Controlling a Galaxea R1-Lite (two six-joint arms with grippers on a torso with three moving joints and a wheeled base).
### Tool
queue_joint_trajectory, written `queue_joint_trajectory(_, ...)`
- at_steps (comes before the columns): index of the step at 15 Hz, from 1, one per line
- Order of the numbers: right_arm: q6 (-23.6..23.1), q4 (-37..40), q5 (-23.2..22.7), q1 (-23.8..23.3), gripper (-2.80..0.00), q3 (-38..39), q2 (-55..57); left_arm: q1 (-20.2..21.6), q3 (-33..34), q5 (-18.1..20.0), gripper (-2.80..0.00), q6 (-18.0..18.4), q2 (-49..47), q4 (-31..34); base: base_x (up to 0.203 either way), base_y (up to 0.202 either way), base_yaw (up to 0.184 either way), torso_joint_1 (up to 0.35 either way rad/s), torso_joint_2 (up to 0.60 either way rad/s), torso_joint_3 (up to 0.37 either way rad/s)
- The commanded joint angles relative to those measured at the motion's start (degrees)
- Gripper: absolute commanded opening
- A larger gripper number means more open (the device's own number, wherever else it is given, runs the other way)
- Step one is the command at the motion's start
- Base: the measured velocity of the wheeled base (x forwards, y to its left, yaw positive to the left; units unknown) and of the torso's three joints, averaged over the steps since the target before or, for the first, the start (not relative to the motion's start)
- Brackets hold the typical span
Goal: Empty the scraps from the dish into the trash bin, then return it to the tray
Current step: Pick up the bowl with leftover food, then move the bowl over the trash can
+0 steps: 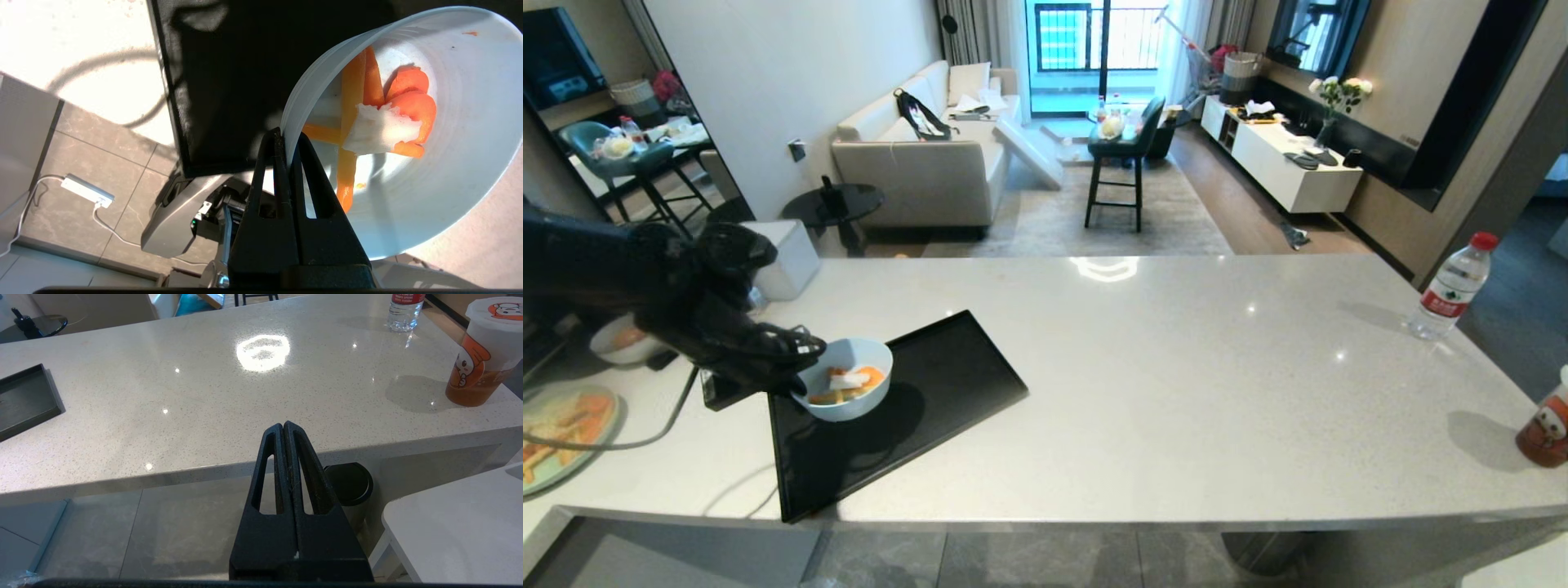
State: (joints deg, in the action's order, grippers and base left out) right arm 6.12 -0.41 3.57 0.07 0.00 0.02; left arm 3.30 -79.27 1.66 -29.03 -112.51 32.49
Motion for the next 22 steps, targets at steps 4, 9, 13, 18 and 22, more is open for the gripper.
queue_joint_trajectory(4,0.03,-0.02,0.03,0.01,-2.8,0.0,-0.02,2.46,11.22,0.17,-2.8,0.19,12.33,0.14,0.0,0.0,0.0,0.0,0.0,0.0)
queue_joint_trajectory(9,0.03,-0.02,0.03,0.01,-2.8,0.0,-0.02,5.11,25.36,0.31,-2.8,3.4,25.42,0.06,0.0,0.0,0.0,0.0,0.0,0.0)
queue_joint_trajectory(13,0.03,-0.02,0.03,0.01,-2.8,0.0,-0.02,5.14,31.74,0.36,-2.8,4.18,33.18,0.21,0.0,0.0,0.0,0.0,0.0,0.0)
queue_joint_trajectory(18,0.03,-0.02,0.03,0.01,-2.8,0.0,-0.02,5.16,36.27,0.97,-2.8,4.32,40.48,2.93,0.0,0.0,0.0,0.0,0.0,0.0)
queue_joint_trajectory(22,0.03,-0.02,0.03,0.01,-2.8,0.0,-0.02,5.08,39.31,1.15,-2.8,4.33,42.78,3.19,0.0,0.0,0.0,0.0,0.0,0.0)
